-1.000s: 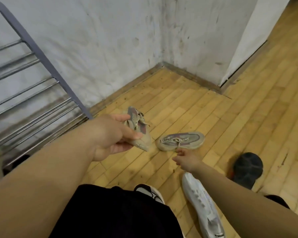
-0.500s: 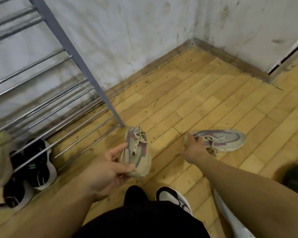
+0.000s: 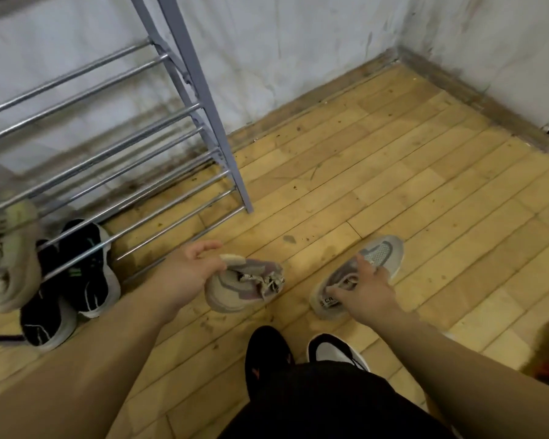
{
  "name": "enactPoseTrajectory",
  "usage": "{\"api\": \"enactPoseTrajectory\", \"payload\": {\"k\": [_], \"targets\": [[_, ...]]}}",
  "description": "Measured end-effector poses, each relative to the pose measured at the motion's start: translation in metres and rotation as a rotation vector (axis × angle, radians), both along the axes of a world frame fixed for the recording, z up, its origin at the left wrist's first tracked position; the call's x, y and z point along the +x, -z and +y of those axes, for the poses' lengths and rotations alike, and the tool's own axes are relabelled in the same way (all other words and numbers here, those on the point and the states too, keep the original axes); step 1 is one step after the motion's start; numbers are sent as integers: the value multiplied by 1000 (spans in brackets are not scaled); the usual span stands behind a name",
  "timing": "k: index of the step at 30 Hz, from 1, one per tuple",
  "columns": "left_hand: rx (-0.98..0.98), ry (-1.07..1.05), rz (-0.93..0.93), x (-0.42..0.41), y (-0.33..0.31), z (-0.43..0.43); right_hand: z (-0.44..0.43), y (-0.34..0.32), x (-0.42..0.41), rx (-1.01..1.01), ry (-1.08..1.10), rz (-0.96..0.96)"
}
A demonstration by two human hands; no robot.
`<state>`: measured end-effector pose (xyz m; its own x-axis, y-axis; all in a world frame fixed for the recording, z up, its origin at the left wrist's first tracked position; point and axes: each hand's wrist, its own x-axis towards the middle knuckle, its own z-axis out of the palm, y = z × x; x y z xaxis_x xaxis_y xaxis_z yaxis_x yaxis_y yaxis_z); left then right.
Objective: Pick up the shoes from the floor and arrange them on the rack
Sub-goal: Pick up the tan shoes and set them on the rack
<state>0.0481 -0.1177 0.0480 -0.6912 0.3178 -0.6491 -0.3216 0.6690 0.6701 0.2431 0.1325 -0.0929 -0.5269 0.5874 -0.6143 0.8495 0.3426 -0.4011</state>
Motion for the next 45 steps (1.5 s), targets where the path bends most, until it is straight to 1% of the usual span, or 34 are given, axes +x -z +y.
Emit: {"api": "enactPoseTrajectory", "payload": {"k": [2, 3, 5, 7, 8, 9, 11, 12, 13, 16, 18, 20, 23, 25, 28, 34, 37, 39, 43, 45], "targets": [[-3, 58, 18, -13, -4, -6, -14, 8, -17, 46, -31, -145], [6, 71, 21, -19, -6, -10, -19, 11, -24, 52, -20, -187], [23, 90, 16, -30, -6, -19, -26, 16, -37, 6, 64, -209], [46, 113, -14, -37, -6, -27, -29, 22, -44, -3, 92, -187], [42, 132, -27, -40, -5, -31, -31, 24, -44, 23, 48, -164], [30, 163, -37, -42, -4, -34, -35, 26, -43, 64, -51, -106], [6, 205, -63, -43, 2, -39, -44, 27, -38, 148, -338, 31], [6, 178, -61, -42, 8, -41, -48, 28, -35, 184, -457, 75], [17, 107, -33, -40, 14, -41, -50, 28, -33, 201, -523, 87], [8, -134, 227, -33, 31, -44, -50, 30, -35, 169, -533, 27], [1, -136, 302, -23, 38, -47, -49, 34, -36, 153, -537, 35], [2, -96, 303, -14, 42, -52, -49, 35, -38, 149, -557, 70], [24, -110, 336, -16, 46, -66, -51, 19, -50, 109, -556, 126], [60, -88, 284, -25, 41, -76, -53, 3, -62, 69, -580, 157], [76, 4, 267, -41, 24, -86, -67, -22, -84, 6, -619, 221], [-14, 245, 278, -70, -16, -110, -94, -46, -164, -15, -676, 325], [-13, 318, 264, -76, -30, -128, -109, -41, -216, 101, -739, 333], [-3, 325, 266, -78, -34, -139, -115, -33, -252, 186, -793, 336], [53, 184, 290, -81, -22, -153, -116, -14, -317, 353, -890, 310], [90, 106, 280, -83, -16, -158, -117, -4, -338, 399, -902, 280]]}}
